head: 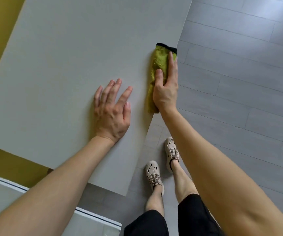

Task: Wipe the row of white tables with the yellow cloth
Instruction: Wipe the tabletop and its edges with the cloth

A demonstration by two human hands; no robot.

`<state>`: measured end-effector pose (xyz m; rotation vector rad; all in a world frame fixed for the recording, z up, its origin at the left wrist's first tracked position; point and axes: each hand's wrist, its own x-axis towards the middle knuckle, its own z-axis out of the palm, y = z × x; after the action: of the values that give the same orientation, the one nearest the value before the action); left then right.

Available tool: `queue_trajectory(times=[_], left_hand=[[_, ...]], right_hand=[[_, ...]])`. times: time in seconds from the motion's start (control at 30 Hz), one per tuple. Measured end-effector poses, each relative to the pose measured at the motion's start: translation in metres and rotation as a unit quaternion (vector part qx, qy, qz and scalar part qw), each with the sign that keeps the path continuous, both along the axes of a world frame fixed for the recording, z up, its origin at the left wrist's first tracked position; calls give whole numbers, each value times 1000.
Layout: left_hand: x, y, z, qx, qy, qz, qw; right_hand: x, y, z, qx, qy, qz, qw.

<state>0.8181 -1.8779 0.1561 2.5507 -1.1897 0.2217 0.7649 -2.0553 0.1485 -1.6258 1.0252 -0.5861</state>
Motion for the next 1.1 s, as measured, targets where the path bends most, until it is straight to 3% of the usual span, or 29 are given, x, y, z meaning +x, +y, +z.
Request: queue_trajectory(times=[0.3, 0.6, 0.7, 0.83, 0.97, 1.1], left_hand=[[-23, 4, 2, 0, 1, 11, 1000], [-26, 6, 1, -14, -3, 9, 1000], [-25, 4, -1, -18, -2, 9, 1000], [-22, 8, -3, -44, 20, 6, 999], [-25, 22, 4, -59, 66, -7, 996], [-58, 85, 9, 1, 63, -38, 997]], right_hand=[[-110, 137, 13, 31, 2, 44, 999], [-68, 71, 0, -6, -6, 17, 1000], [-100, 130, 5, 10, -1, 3, 1000], [-164, 196, 19, 41, 11, 77, 996], [-135, 154, 15, 17, 11, 74, 997], [-85, 93, 9, -20, 34, 41, 998]])
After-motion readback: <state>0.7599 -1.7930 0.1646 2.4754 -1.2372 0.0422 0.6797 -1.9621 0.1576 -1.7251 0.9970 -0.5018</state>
